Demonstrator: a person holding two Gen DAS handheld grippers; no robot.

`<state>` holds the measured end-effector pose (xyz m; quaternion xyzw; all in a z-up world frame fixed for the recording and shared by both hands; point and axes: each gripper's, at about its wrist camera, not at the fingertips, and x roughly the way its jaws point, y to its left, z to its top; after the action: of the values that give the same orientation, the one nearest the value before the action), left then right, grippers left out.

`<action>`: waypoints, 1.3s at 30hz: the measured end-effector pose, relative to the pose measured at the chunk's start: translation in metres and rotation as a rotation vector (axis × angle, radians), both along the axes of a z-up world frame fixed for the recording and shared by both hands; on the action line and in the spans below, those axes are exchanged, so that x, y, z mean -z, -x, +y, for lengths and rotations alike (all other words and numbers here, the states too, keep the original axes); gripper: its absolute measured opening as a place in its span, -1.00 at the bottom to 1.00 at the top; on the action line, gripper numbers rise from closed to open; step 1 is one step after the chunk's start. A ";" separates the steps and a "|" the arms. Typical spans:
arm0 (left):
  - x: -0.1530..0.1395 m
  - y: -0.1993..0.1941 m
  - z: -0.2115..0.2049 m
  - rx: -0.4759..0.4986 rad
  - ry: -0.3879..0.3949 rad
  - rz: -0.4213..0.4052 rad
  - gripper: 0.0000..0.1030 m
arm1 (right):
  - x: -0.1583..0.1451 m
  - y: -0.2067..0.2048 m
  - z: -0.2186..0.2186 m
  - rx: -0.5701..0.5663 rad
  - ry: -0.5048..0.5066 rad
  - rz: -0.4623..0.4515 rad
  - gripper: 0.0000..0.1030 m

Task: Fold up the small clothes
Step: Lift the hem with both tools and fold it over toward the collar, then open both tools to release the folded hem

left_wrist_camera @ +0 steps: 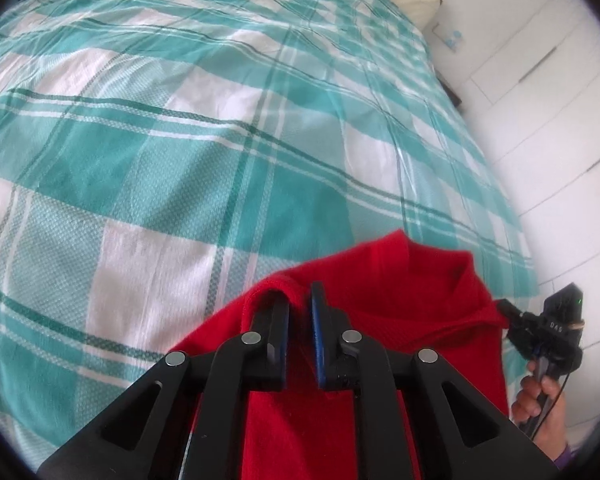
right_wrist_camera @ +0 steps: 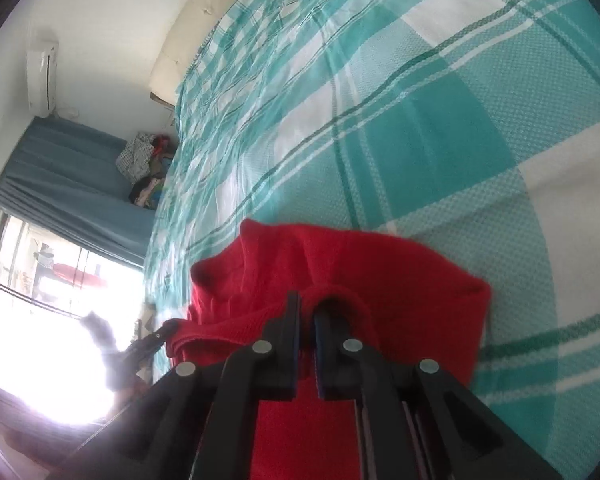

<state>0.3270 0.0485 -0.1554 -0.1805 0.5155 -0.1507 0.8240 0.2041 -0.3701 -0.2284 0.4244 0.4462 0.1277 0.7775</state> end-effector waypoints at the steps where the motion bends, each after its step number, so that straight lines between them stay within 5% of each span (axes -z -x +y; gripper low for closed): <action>1: -0.003 -0.003 0.003 -0.021 0.014 -0.001 -0.69 | -0.001 -0.003 -0.002 0.023 -0.026 -0.013 -0.75; 2: -0.006 -0.005 0.005 -0.034 0.021 -0.007 -0.62 | -0.004 -0.003 -0.007 0.043 -0.042 -0.029 -0.68; 4: -0.016 -0.002 0.011 -0.068 -0.021 -0.038 0.29 | -0.015 -0.004 -0.007 0.065 -0.028 -0.064 -0.31; 6: -0.026 0.001 0.017 -0.084 -0.062 -0.095 0.55 | -0.028 -0.003 -0.007 0.050 0.015 -0.086 -0.17; 11: -0.030 0.021 0.022 -0.010 -0.079 -0.085 0.54 | -0.048 0.015 -0.004 -0.036 0.138 -0.103 -0.15; 15: -0.031 0.087 0.005 0.146 -0.152 -0.139 0.53 | -0.046 0.050 0.009 -0.170 0.212 -0.048 -0.15; 20: -0.001 0.144 -0.020 0.213 -0.332 -0.160 0.51 | -0.021 0.113 0.037 -0.312 0.312 -0.009 -0.06; 21: 0.006 0.146 -0.022 0.213 -0.338 -0.152 0.26 | -0.014 0.117 0.041 -0.328 0.319 -0.001 -0.06; 22: 0.013 0.147 -0.024 0.221 -0.337 -0.130 -0.24 | -0.008 0.119 0.044 -0.335 0.352 0.014 -0.34; 24: 0.024 0.149 -0.026 0.249 -0.356 -0.069 -0.55 | 0.001 0.123 0.040 -0.305 0.424 0.071 -0.94; 30: 0.025 0.169 -0.033 0.294 -0.444 -0.089 -0.42 | 0.008 0.135 0.028 -0.297 0.471 0.100 -0.95; 32: 0.016 0.180 -0.037 0.292 -0.471 -0.116 -0.25 | 0.003 0.138 0.031 -0.301 0.475 0.068 -0.92; 36: -0.012 0.213 -0.051 0.289 -0.494 -0.221 0.42 | -0.018 0.153 0.026 -0.258 0.473 -0.008 0.24; 39: -0.025 0.233 -0.075 0.274 -0.509 -0.290 0.76 | -0.034 0.167 0.023 -0.209 0.534 -0.062 0.35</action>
<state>0.0943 -0.0266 -0.1302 0.1259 0.4333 -0.1506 0.8796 0.0367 -0.3474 -0.1947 0.1522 0.4812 0.0979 0.8577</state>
